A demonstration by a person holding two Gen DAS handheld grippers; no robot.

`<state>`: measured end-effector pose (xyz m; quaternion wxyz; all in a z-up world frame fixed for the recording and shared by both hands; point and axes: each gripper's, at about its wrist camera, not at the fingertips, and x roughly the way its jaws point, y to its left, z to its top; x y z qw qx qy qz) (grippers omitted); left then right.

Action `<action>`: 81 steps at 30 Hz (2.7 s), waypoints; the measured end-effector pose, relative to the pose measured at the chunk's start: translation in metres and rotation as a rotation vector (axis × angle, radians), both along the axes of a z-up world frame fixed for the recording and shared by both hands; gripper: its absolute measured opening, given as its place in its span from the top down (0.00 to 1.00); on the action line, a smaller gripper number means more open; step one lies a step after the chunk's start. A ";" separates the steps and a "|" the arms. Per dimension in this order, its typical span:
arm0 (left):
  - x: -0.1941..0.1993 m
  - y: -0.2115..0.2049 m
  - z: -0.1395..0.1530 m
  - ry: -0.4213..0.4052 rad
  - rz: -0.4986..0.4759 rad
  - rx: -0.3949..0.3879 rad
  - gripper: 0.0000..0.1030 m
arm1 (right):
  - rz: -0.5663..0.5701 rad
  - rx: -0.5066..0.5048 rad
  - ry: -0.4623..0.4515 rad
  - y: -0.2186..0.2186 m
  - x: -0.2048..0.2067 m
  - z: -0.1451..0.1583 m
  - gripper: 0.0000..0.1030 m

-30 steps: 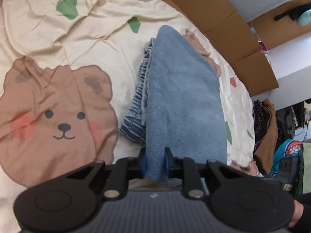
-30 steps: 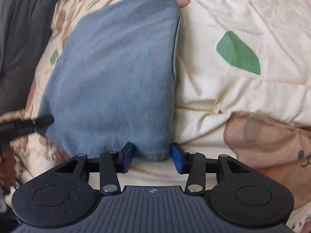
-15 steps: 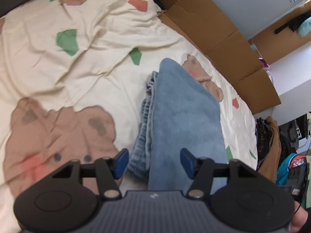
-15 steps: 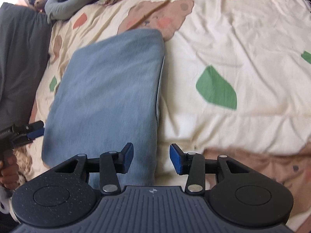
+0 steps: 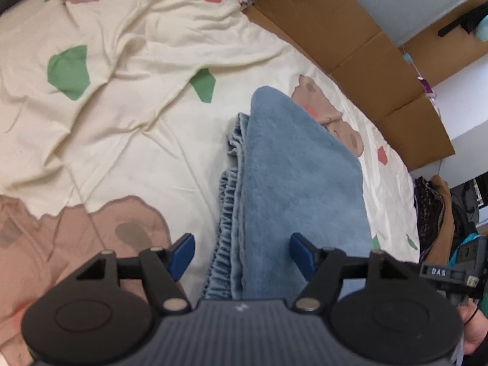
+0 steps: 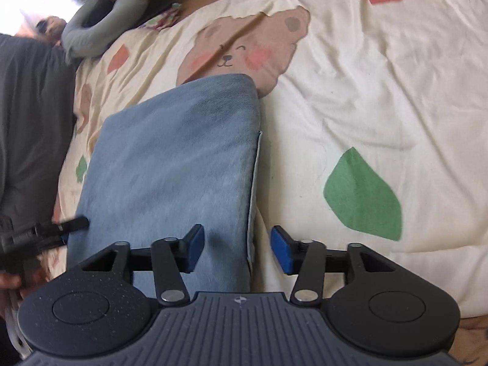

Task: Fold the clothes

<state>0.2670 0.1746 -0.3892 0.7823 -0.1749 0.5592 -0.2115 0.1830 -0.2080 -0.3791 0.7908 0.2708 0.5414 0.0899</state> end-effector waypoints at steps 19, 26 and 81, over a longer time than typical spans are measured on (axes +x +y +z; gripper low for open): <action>0.004 -0.001 -0.021 0.042 -0.025 -0.041 0.18 | 0.053 0.031 0.019 0.021 0.027 -0.016 0.57; 0.005 0.000 -0.031 0.076 -0.026 -0.100 0.18 | 0.033 0.083 0.015 0.022 0.035 -0.028 0.39; -0.011 -0.093 -0.029 0.084 -0.113 -0.250 0.34 | 0.313 -0.163 0.232 -0.079 0.036 0.002 0.77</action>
